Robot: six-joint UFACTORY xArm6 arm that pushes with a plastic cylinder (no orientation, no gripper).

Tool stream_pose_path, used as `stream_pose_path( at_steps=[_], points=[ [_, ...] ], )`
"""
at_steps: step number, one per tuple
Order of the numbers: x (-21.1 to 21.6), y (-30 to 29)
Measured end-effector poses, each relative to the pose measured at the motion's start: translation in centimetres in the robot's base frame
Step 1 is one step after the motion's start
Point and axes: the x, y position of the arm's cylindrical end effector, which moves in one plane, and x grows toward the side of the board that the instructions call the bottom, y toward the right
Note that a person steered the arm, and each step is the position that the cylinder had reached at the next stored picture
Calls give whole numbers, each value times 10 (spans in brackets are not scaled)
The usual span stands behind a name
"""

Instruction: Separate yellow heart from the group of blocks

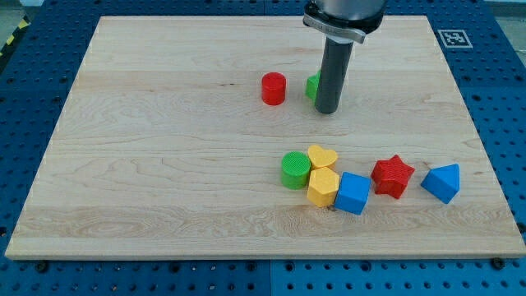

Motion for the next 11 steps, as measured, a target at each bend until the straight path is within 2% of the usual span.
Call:
stream_pose_path(
  at_steps=[1, 2, 3, 4, 5, 7, 11],
  points=[
    [16, -18],
    [26, -86],
    [80, -133],
    [146, -143],
    [160, -106],
    [134, -25],
    [62, -10]
  ],
)
